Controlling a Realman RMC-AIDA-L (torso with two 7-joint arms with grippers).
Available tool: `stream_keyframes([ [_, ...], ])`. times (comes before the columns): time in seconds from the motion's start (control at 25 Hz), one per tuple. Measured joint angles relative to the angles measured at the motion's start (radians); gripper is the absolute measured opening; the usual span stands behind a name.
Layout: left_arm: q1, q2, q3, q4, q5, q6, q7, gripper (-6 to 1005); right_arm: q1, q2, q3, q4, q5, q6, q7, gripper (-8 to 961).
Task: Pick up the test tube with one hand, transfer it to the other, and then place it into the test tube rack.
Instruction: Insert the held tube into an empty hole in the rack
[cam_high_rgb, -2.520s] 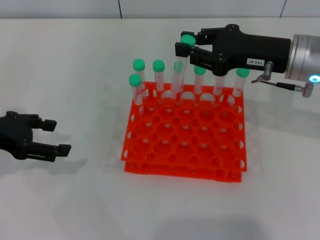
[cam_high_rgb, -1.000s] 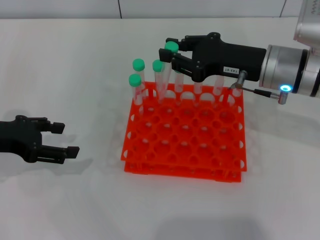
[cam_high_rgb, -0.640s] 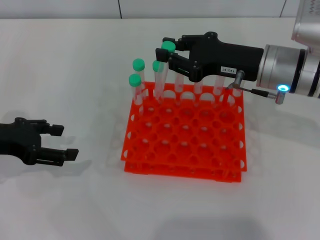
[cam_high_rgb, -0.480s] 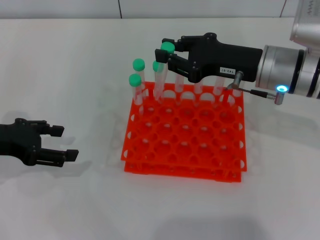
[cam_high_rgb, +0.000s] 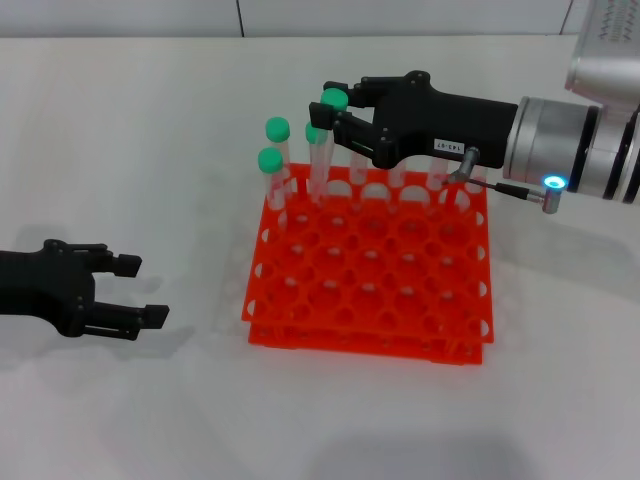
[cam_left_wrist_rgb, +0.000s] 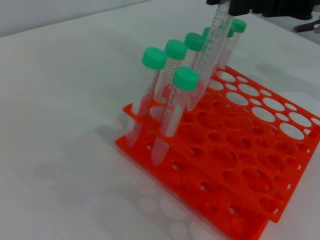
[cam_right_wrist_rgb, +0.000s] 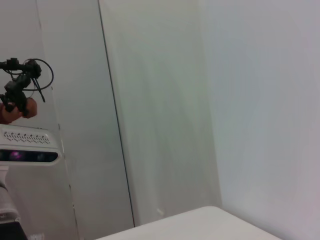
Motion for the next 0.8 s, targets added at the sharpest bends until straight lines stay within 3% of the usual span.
stream_keyframes([
  [0.8,0.003,-0.004,0.0,-0.006,0.0,-0.002,0.024,864,0.006,0.0,-0.068,0.008,0.042,0.044,-0.003,265],
])
